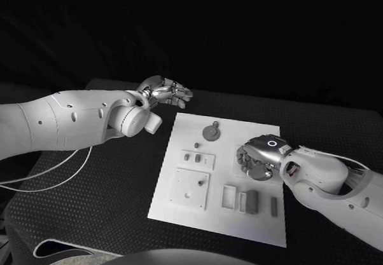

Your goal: Assemble the parts on the task board

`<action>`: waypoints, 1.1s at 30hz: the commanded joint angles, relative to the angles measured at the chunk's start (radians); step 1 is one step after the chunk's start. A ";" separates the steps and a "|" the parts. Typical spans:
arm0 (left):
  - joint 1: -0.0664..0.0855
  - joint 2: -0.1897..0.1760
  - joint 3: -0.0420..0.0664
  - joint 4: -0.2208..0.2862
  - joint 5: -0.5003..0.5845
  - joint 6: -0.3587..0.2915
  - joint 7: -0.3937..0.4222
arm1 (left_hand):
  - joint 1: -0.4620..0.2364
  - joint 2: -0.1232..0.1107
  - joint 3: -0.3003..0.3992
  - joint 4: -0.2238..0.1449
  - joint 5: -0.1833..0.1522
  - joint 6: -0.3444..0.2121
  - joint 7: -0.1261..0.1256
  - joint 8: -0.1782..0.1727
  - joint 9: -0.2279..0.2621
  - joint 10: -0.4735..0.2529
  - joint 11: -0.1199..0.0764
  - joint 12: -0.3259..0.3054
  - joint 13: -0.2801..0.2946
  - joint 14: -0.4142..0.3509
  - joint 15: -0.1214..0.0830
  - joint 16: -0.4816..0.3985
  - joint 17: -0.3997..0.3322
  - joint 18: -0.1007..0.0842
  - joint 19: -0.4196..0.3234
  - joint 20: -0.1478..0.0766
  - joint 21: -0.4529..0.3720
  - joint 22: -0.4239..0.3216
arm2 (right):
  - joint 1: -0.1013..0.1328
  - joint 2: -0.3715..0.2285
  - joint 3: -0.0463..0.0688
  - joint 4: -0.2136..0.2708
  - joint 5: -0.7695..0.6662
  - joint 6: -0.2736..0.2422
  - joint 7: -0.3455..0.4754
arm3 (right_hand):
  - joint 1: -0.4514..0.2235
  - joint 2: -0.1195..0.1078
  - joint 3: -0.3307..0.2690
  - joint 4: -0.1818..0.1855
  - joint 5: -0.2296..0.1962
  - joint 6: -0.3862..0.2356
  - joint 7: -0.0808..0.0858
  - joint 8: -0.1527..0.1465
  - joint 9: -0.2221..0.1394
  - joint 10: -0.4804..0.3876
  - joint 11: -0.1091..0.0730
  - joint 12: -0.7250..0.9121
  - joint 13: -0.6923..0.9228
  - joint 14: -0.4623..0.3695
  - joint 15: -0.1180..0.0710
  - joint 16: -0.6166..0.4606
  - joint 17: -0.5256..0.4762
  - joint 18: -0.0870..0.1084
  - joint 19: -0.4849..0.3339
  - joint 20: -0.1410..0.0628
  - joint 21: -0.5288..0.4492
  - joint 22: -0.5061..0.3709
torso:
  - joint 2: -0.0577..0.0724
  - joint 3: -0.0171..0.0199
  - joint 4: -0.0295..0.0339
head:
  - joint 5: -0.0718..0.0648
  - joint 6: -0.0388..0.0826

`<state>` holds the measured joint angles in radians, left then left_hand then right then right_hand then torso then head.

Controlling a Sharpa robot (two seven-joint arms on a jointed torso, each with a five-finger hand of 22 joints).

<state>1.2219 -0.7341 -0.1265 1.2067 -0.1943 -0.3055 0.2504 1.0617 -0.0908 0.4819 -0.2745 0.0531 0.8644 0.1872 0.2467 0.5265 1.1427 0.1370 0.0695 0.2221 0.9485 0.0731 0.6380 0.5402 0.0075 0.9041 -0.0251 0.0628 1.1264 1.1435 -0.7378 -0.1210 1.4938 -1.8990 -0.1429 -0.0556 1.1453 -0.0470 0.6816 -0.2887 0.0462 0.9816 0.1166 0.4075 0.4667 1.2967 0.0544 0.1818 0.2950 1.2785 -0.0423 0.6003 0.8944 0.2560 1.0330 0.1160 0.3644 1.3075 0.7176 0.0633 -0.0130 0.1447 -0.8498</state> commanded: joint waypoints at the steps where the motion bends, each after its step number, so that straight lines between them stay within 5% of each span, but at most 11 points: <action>1: 0.001 0.002 0.001 0.000 0.005 0.011 0.010 | -0.011 0.002 -0.006 -0.002 -0.002 -0.004 -0.003 0.007 -0.001 0.001 -0.002 0.001 0.001 0.009 0.000 -0.006 0.001 -0.006 0.003 0.000 0.004 -0.002 | -0.002 -0.004 0.000 0.020 -0.021 -0.036 0.001 | 0.017 0.013 0.007 0.000 0.004 0.009 -0.001 0.007 0.013 0.007 0.000 0.006 0.001 0.005 -0.004 0.008 0.005 0.006 0.009 -0.003 0.005 0.024 | 0.000 -0.0004 0.0004 | 0.001 -0.001; 4: 0.001 0.002 0.001 0.000 0.005 0.010 0.010 | -0.011 0.002 -0.006 -0.001 -0.002 -0.004 -0.003 0.007 -0.001 0.001 -0.002 0.001 0.001 0.009 0.000 -0.006 0.001 -0.006 0.003 0.000 0.004 -0.002 | -0.001 -0.015 0.004 0.041 -0.018 -0.036 0.000 | 0.022 0.012 0.009 0.000 0.004 0.012 -0.002 0.008 0.015 0.011 -0.002 0.006 0.005 0.006 -0.006 0.013 0.008 0.006 0.014 -0.005 0.010 0.024 | 0.000 -0.0008 0.0003 | 0.003 0.000; 13: 0.001 0.001 0.001 -0.001 0.005 0.010 0.010 | -0.012 0.003 -0.006 -0.001 -0.002 -0.004 -0.003 0.007 -0.002 0.001 -0.002 0.001 0.001 0.009 0.000 -0.007 0.002 -0.006 0.003 0.000 0.005 -0.002 | 0.010 -0.031 0.046 0.096 -0.004 -0.059 0.000 | 0.024 0.011 0.010 0.000 0.004 0.017 -0.004 0.010 0.019 0.015 -0.005 0.007 0.011 0.008 -0.008 0.020 0.013 0.006 0.019 -0.008 0.014 0.024 | 0.000 -0.0027 0.0005 | 0.008 -0.001; 17: 0.001 0.001 0.001 -0.001 0.005 0.010 0.009 | -0.012 0.003 -0.006 -0.001 -0.002 -0.004 -0.003 0.007 -0.002 0.001 -0.002 0.001 0.001 0.009 0.000 -0.007 0.003 -0.006 0.003 0.000 0.005 -0.002 | 0.012 -0.030 0.056 0.117 0.013 -0.070 0.003 | 0.024 0.010 0.010 0.001 0.004 0.017 -0.005 0.010 0.020 0.016 -0.005 0.007 0.012 0.008 -0.009 0.020 0.013 0.006 0.020 -0.008 0.015 0.024 | 0.000 -0.0022 0.0007 | 0.013 -0.003; 28: 0.001 0.005 0.001 0.000 0.006 0.012 0.007 | -0.012 0.003 -0.006 0.000 -0.002 -0.005 -0.003 0.007 -0.002 0.000 -0.002 0.001 0.001 0.010 0.000 -0.008 0.004 -0.006 0.003 0.000 0.005 -0.003 | 0.010 0.037 0.057 0.141 0.101 -0.091 0.055 | 0.023 0.012 0.011 0.001 0.004 0.016 -0.004 0.009 0.021 0.014 -0.004 0.005 0.014 0.006 -0.009 0.022 0.014 0.006 0.019 -0.008 0.016 0.023 | 0.000 -0.0013 -0.0014 | 0.034 -0.011; 33: 0.002 0.007 0.001 -0.001 0.006 0.012 0.006 | -0.013 0.004 -0.006 0.000 -0.002 -0.005 -0.003 0.007 -0.002 0.000 -0.002 0.000 0.001 0.010 0.000 -0.009 0.004 -0.006 0.003 0.000 0.004 -0.003 | -0.003 0.083 0.047 0.126 0.108 -0.086 0.069 | 0.023 0.014 0.012 0.000 0.004 0.014 -0.004 0.008 0.022 0.012 -0.004 0.004 0.014 0.004 -0.008 0.022 0.014 0.006 0.018 -0.008 0.016 0.023 | 0.000 -0.0007 -0.0002 | 0.040 -0.014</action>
<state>1.2219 -0.7287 -0.1265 1.2044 -0.1940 -0.3048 0.2493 1.0578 -0.0869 0.4819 -0.2745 0.0531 0.8644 0.1872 0.2467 0.5259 1.1427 0.1370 0.0694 0.2221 0.9485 0.0731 0.6341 0.5431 0.0075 0.9041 -0.0251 0.0628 1.1247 1.1441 -0.6586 -0.0730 1.6231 -1.8156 -0.2250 -0.0191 1.1590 -0.0340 0.6873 -0.2884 0.0466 0.9841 0.1175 0.4075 0.4659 1.3066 0.0484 0.1903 0.3085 1.2848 -0.0455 0.6153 0.9072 0.2559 1.0455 0.1105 0.3759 1.3076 0.7179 0.0617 -0.0134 0.1814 -0.8623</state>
